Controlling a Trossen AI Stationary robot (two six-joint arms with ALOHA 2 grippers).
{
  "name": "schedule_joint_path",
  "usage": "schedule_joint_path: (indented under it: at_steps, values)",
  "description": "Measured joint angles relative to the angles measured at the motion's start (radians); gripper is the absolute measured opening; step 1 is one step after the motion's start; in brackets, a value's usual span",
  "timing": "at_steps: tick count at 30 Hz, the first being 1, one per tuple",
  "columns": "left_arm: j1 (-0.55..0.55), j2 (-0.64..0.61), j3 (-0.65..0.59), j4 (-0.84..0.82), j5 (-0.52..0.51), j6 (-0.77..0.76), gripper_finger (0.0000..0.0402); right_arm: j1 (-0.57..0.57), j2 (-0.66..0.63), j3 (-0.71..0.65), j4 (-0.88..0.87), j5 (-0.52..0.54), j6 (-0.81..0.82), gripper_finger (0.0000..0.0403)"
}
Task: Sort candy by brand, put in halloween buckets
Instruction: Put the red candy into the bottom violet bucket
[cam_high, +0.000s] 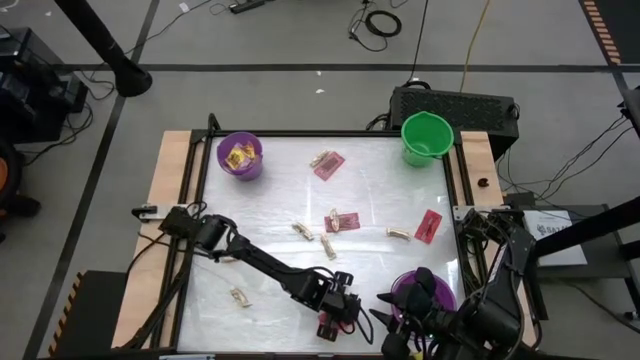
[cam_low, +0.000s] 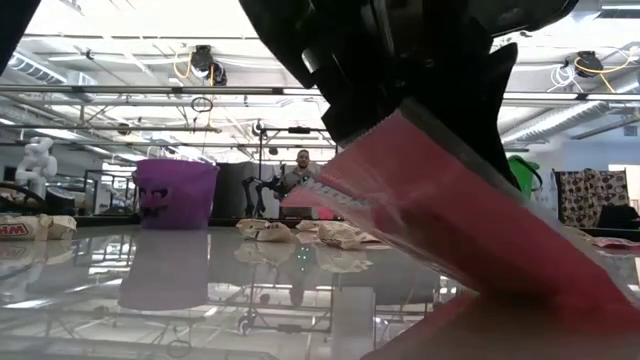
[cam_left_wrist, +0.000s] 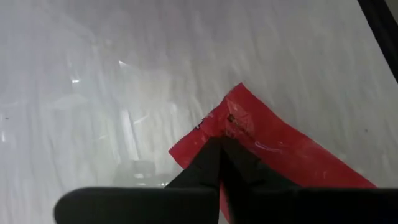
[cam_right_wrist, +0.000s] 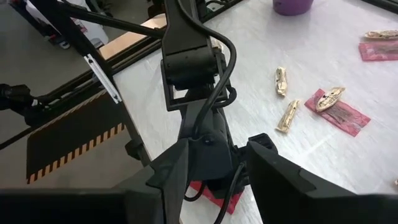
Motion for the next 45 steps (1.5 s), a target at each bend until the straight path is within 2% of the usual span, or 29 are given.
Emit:
schedule_joint_path:
  at_steps: [3, 13, 21, 28, 32, 35, 38, 42, 45]
  values:
    - [0.001, -0.010, -0.002, -0.003, 0.016, 0.037, 0.0004, 0.000, 0.000, 0.000, 0.000, -0.001, 0.000, 0.0155]
    - [0.046, -0.072, -0.009, 0.003, -0.053, 0.184, 0.0002, 0.002, 0.000, 0.000, 0.003, -0.056, 0.005, 0.0155]
    - [0.105, -0.125, -0.008, 0.084, 0.004, 0.173, 0.0001, 0.002, 0.000, 0.000, 0.017, -0.073, 0.027, 0.0155]
    - [0.122, -0.141, -0.004, 0.356, 0.143, 0.048, 0.0001, 0.002, 0.000, 0.000, 0.045, -0.076, 0.027, 0.0155]
    - [0.120, -0.137, -0.004, 0.522, 0.148, 0.014, 0.0000, 0.001, 0.000, 0.000, 0.055, -0.067, 0.027, 0.0155]
    - [0.125, -0.135, -0.005, 0.569, 0.148, 0.015, 0.0000, 0.000, 0.000, 0.000, 0.053, -0.064, 0.027, 0.0155]
    - [0.128, -0.135, -0.004, 0.523, 0.169, 0.016, 0.0003, 0.000, 0.000, 0.000, 0.050, -0.070, 0.027, 0.0155]
    - [0.117, -0.135, -0.004, 0.376, 0.223, 0.017, 0.0026, 0.002, 0.000, 0.000, 0.054, -0.084, 0.027, 0.0155]
    - [0.102, -0.136, -0.004, 0.247, 0.220, 0.038, 0.0047, 0.003, 0.000, 0.000, 0.053, -0.083, 0.027, 0.0155]
